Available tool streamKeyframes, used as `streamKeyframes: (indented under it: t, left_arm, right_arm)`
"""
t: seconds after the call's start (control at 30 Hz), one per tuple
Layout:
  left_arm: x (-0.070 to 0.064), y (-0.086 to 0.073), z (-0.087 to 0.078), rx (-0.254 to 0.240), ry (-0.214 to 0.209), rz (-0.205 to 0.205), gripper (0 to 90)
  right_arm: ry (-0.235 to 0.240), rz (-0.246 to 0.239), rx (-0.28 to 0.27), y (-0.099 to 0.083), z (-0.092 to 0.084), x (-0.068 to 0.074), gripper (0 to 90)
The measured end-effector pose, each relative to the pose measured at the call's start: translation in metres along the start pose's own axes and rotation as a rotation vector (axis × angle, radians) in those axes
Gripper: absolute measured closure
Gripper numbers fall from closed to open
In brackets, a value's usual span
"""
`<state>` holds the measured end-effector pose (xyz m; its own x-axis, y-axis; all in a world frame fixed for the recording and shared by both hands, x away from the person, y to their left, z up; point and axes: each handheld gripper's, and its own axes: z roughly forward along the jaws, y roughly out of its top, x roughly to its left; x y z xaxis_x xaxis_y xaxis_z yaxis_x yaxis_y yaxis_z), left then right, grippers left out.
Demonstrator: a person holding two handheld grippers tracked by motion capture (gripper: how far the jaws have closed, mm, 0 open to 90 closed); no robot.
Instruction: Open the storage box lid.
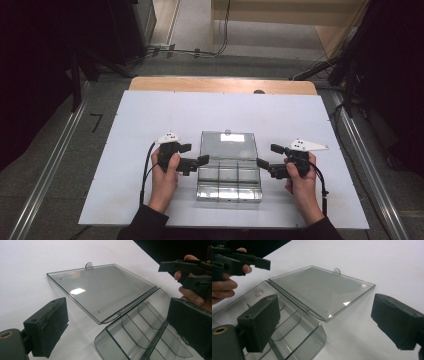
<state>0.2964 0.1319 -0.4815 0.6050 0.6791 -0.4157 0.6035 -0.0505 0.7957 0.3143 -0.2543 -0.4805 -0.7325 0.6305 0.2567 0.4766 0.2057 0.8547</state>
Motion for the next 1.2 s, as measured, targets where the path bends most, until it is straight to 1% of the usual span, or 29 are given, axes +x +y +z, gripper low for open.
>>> streamKeyframes:
  t: [0.1,0.17,0.2,0.27,0.33,0.43,0.53,0.6,0.67,0.73,0.8,0.87,1.03,1.13,1.2]
  left_arm:
    - [-0.001,-0.001,-0.003,0.011,0.003,0.029,1.8]
    - [-0.002,-0.001,-0.004,0.015,0.003,0.043,1.1]
    - [-0.002,-0.001,-0.005,0.015,0.002,0.045,0.9]
    - [-0.003,-0.002,-0.007,0.017,0.008,0.053,0.8]
    - [-0.004,-0.002,-0.009,0.020,0.004,0.061,0.4]
    - [-0.004,-0.003,-0.012,0.026,0.009,0.078,0.1]
    - [-0.003,-0.003,-0.016,0.034,0.014,0.091,0.0]
    - [-0.003,-0.004,-0.018,0.040,0.008,0.100,0.0]
    - [-0.002,-0.004,-0.020,0.051,-0.011,0.110,0.0]
    - [-0.003,-0.003,-0.022,0.062,-0.019,0.129,0.0]
    - [-0.003,-0.003,-0.025,0.073,-0.013,0.148,0.0]
    - [-0.002,-0.003,-0.027,0.086,-0.010,0.160,0.0]
    - [0.002,-0.004,-0.032,0.101,-0.007,0.165,0.0]
    - [0.004,-0.005,-0.035,0.110,-0.004,0.165,0.0]
    - [0.006,-0.006,-0.037,0.112,0.001,0.166,0.0]
  right_arm:
    - [-0.006,-0.017,-0.002,-0.002,-0.007,0.000,6.1]
    - [0.007,-0.031,-0.002,-0.003,-0.011,0.000,2.0]
    - [0.008,-0.038,-0.002,-0.004,-0.013,0.000,1.3]
    - [-0.003,-0.048,-0.008,-0.004,-0.018,0.001,1.3]
    - [-0.017,-0.047,-0.015,-0.005,-0.024,0.002,0.7]
    - [-0.036,-0.068,-0.030,-0.006,-0.032,0.003,0.3]
    - [-0.041,-0.069,-0.039,-0.008,-0.038,0.002,0.0]
    - [-0.052,-0.062,-0.044,-0.010,-0.042,0.000,0.0]
    - [-0.061,-0.062,-0.049,-0.012,-0.045,-0.001,0.0]
    - [-0.066,-0.071,-0.049,-0.014,-0.049,-0.001,0.0]
    - [-0.079,-0.083,-0.047,-0.016,-0.053,-0.001,0.0]
    - [-0.080,-0.091,-0.049,-0.017,-0.057,-0.002,0.0]
    - [-0.083,-0.102,-0.047,-0.024,-0.068,-0.004,0.0]
    - [-0.056,-0.102,-0.046,-0.029,-0.074,-0.008,0.0]
    - [-0.066,-0.106,-0.052,-0.033,-0.078,-0.009,0.0]
